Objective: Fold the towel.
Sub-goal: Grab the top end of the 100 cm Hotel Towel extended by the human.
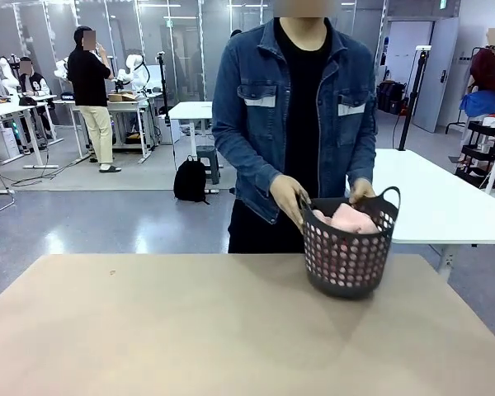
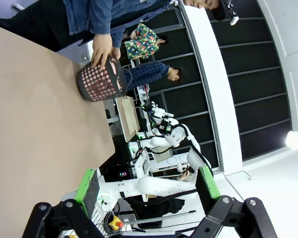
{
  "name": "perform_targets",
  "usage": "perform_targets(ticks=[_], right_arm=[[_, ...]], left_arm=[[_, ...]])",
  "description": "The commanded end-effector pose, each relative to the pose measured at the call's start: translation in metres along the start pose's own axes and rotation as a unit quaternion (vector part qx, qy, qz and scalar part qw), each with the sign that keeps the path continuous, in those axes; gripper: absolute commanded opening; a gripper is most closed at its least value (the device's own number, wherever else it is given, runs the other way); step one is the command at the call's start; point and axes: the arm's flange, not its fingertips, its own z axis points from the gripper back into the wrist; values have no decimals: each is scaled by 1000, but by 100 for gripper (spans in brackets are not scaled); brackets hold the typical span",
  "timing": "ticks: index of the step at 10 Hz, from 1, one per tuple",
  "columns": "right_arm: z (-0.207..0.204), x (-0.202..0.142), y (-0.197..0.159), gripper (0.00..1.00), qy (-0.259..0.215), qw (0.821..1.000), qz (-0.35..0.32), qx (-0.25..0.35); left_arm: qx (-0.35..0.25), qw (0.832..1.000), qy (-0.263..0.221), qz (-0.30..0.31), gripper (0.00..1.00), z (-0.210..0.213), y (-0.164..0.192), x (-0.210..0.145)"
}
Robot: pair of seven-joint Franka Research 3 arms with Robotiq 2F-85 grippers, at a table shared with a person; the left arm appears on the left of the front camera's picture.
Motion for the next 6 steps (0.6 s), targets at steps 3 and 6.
perform_targets(ticks=[3,6], right_arm=[[0,0,1,100,-3,1000,5,5],[0,0,1,100,-3,1000,5,5]], left_arm=[[-2,1000,4,-2,100,2,0,-1],[-2,1000,4,-2,100,2,0,-1]])
